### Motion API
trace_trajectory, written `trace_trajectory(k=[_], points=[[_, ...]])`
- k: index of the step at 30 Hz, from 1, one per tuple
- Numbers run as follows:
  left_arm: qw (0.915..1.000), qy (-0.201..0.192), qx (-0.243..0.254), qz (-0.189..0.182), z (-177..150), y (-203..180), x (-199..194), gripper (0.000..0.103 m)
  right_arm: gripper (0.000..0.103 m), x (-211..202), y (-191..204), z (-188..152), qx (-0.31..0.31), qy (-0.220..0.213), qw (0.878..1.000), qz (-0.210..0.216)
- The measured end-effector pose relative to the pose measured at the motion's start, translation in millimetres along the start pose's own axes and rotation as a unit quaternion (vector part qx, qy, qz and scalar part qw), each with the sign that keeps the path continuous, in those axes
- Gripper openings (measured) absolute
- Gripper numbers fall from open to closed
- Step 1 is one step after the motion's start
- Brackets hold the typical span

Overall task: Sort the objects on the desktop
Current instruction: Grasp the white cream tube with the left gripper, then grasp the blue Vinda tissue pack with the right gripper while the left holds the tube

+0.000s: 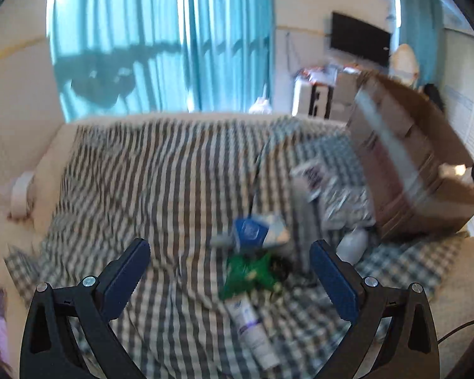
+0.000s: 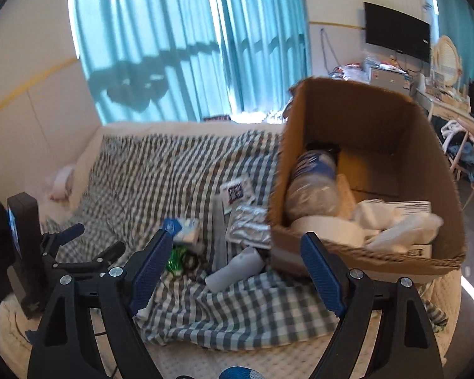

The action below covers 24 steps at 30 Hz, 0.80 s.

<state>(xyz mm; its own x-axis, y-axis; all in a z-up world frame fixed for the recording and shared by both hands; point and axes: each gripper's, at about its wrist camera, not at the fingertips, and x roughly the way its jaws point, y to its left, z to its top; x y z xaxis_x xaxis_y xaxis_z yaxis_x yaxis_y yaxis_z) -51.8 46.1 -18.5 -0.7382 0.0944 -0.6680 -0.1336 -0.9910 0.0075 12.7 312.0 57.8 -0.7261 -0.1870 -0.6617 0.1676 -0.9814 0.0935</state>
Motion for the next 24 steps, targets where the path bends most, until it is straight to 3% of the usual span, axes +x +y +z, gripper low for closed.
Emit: trace_trajectory(k=[6, 9, 10, 12, 14, 16, 18, 22, 24], points=[[0.9958, 0.083, -0.035, -0.016, -51.9, 9.9, 57.5, 0.103, 0.083, 53.7, 42.9, -17.5, -0.056, 0.039, 0.998, -0.016], [0.9921, 0.113, -0.036, -0.041, -60.8, 9.9, 68.0, 0.099, 0.083, 70.7, 52.9, -21.5, -0.067, 0.054, 0.996, -0.026], [0.9898, 0.129, -0.028, -0.052, -64.5, 7.0, 75.0, 0.095, 0.083, 75.2, 55.1, -22.8, -0.071, 0.057, 0.995, -0.028], [0.9840, 0.164, -0.014, -0.067, -72.8, 2.3, 89.4, 0.072, 0.083, 81.2, 63.1, -23.7, -0.078, 0.060, 0.995, -0.033], [0.9758, 0.202, -0.012, -0.083, -82.6, 0.7, 105.7, 0.054, 0.083, 85.4, 67.8, -24.3, -0.086, 0.062, 0.994, -0.035], [0.9750, 0.203, -0.017, -0.089, -87.5, 3.1, 112.4, 0.046, 0.083, 89.5, 72.2, -25.3, -0.095, 0.066, 0.993, -0.035], [0.9747, 0.196, -0.024, -0.104, -84.1, 8.2, 109.3, 0.029, 0.083, 94.1, 76.8, -26.0, -0.103, 0.067, 0.992, -0.029], [0.9731, 0.176, -0.072, -0.130, -67.8, 33.1, 96.0, 0.028, 0.083, 111.8, 86.2, -27.1, -0.118, 0.077, 0.990, -0.016], [0.9775, 0.155, -0.080, -0.119, -59.8, 45.9, 86.9, 0.027, 0.083, 128.3, 89.3, -26.3, -0.115, 0.088, 0.989, -0.002]])
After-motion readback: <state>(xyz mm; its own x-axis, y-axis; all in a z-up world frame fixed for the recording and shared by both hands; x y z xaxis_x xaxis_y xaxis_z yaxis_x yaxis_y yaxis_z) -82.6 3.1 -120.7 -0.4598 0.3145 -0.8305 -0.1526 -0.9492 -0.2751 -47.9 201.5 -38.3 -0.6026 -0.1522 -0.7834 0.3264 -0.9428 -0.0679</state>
